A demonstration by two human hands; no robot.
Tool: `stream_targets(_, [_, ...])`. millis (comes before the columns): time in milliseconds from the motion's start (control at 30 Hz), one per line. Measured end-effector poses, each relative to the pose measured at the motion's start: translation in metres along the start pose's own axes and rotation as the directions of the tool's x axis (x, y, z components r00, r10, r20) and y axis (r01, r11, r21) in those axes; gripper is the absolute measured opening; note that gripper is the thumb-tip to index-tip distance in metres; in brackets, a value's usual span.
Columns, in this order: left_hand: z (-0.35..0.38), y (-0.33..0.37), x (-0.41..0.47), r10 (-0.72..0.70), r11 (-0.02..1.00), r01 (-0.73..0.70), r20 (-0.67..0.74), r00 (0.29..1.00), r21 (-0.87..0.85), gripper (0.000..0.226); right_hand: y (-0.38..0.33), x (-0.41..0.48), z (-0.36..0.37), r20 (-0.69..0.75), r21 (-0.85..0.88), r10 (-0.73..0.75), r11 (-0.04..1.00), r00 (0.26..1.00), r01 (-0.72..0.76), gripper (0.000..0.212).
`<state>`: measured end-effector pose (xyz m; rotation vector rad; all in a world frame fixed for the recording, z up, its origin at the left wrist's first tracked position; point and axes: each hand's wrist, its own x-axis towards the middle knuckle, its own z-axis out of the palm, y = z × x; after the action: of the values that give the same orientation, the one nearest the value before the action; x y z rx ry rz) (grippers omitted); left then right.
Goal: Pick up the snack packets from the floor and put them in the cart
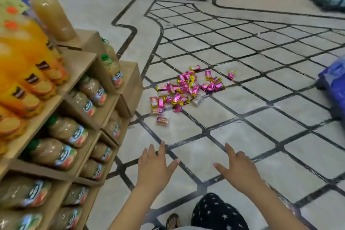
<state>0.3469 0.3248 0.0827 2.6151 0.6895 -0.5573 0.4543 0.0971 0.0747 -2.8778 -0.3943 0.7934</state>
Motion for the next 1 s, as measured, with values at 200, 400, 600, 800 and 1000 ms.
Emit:
stream_targets(200, [-0.023,0.018,0.088,-0.004,1.000,0.003,0.031,1.000,0.016,0.083,0.002,0.084,-0.026,0.051,0.050,0.061,0.997,0.997,-0.063,0.085])
stream_targets(400, [-0.068,0.054,0.203,-0.054,0.998,0.054,0.001,0.999,0.045,0.084,-0.009,0.213,-0.087,0.057,0.072,0.018,0.997,0.998,-0.022,0.082])
stream_targets(600, [-0.130,0.117,0.304,0.006,0.998,-0.005,-0.021,1.000,0.065,0.084,-0.007,0.319,-0.168,0.061,0.136,0.017,0.990,0.998,-0.025,0.082])
stream_targets(800, [-0.154,0.175,0.393,0.063,0.993,-0.061,-0.021,0.998,0.098,0.084,0.027,0.389,-0.213,0.052,0.204,0.120,0.971,0.991,-0.128,0.081])
stream_targets(1000, [-0.160,0.232,0.496,0.151,0.972,-0.159,0.056,0.987,0.174,0.086,0.077,0.462,-0.234,0.138,0.291,0.262,0.911,0.955,-0.292,0.082])
